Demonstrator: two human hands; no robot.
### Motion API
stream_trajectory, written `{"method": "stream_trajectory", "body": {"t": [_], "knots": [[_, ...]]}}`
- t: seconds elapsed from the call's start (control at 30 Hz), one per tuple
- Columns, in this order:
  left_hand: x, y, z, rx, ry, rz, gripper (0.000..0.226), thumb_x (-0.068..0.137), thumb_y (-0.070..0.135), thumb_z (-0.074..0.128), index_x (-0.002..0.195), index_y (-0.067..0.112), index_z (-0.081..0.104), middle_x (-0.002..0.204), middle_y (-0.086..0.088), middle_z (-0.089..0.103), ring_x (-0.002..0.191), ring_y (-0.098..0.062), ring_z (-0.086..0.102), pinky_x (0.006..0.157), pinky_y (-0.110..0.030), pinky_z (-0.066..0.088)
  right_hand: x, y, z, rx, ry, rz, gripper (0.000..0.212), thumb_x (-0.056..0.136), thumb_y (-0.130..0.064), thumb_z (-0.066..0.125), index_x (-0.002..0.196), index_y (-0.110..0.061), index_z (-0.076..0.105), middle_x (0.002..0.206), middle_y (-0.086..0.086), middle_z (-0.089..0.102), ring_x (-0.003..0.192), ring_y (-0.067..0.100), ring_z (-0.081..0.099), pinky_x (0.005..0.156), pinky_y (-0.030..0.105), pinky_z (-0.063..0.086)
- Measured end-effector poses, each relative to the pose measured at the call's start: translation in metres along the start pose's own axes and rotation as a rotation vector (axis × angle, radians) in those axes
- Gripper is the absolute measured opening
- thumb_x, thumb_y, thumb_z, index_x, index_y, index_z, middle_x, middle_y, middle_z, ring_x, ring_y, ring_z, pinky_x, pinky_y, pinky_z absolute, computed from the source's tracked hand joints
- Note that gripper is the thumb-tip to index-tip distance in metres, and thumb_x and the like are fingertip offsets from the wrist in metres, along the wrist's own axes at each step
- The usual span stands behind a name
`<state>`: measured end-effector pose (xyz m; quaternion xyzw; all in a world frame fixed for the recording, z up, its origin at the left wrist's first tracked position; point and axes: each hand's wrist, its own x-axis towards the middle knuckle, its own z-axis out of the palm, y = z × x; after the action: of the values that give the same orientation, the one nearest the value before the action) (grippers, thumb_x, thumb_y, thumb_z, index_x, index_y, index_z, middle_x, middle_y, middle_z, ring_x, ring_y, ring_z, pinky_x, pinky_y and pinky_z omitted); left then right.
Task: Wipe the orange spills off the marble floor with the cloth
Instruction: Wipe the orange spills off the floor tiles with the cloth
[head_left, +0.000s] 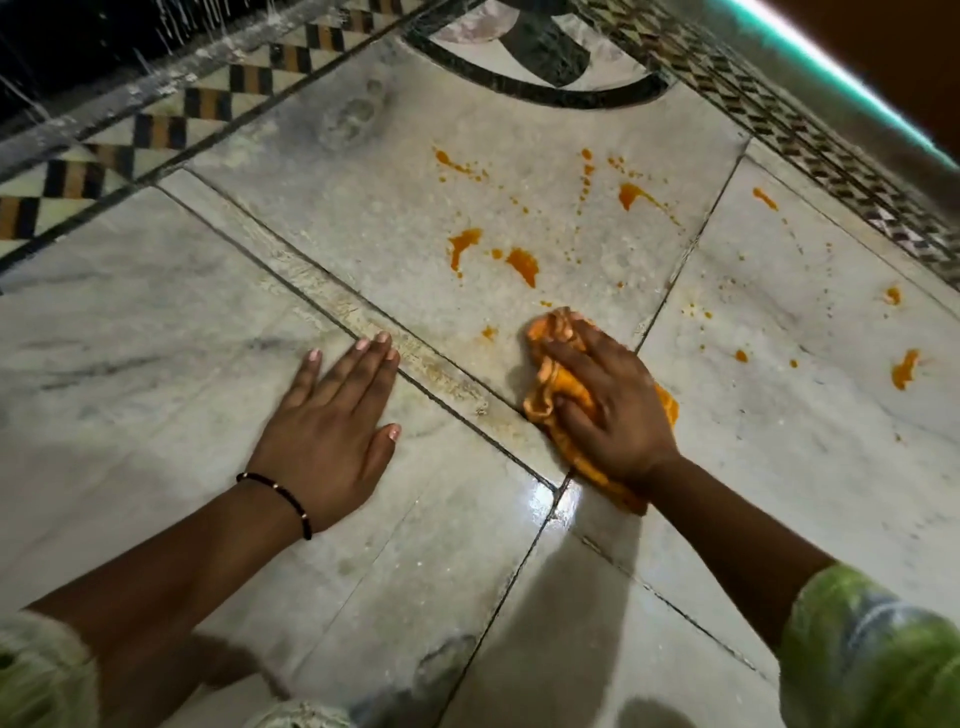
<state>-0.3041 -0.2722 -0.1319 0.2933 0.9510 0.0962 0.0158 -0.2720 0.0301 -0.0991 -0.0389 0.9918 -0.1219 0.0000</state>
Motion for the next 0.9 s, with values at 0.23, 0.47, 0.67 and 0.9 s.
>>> {"method": "stream_trajectory", "body": {"t": [0.23,0.47,0.67,0.9], "knots": [[0.0,0.002,0.001,-0.004,0.012,-0.02,0.064,0.093,0.039,0.024,0.148,0.006,0.025,0.156,-0.01,0.021,0.143,-0.021,0.019,0.115,-0.049,0.013,-0.087,-0.102,0.033,0.013,0.266,0.565,0.064,0.082,-0.041,0.039,0.145,-0.027,0.035,0.156,0.006,0.026,0.138,0.032,0.031,0.11,0.05,0.026],[0.0,0.001,0.001,0.017,-0.002,-0.01,0.064,0.093,0.039,0.024,0.147,0.005,0.026,0.156,-0.01,0.023,0.143,-0.021,0.021,0.116,-0.048,0.013,-0.006,-0.045,0.016,0.045,-0.013,-0.073,0.059,0.086,-0.05,0.038,0.143,-0.039,0.034,0.155,0.001,0.027,0.139,0.028,0.032,0.111,0.049,0.028],[0.0,0.001,-0.001,0.011,-0.015,-0.006,0.064,0.094,0.039,0.023,0.148,0.005,0.025,0.156,-0.011,0.021,0.144,-0.022,0.019,0.116,-0.049,0.013,-0.063,-0.033,0.013,0.093,0.348,0.598,0.058,0.087,-0.045,0.039,0.142,-0.027,0.042,0.152,0.008,0.034,0.135,0.03,0.037,0.107,0.052,0.032],[0.001,0.002,0.001,0.024,0.007,-0.003,0.064,0.092,0.037,0.026,0.147,0.004,0.026,0.155,-0.012,0.023,0.142,-0.022,0.02,0.115,-0.048,0.01,-0.056,-0.129,0.038,0.068,0.065,0.141,0.06,0.087,-0.044,0.036,0.146,-0.036,0.031,0.158,-0.003,0.019,0.146,0.024,0.016,0.116,0.044,0.012]]}}
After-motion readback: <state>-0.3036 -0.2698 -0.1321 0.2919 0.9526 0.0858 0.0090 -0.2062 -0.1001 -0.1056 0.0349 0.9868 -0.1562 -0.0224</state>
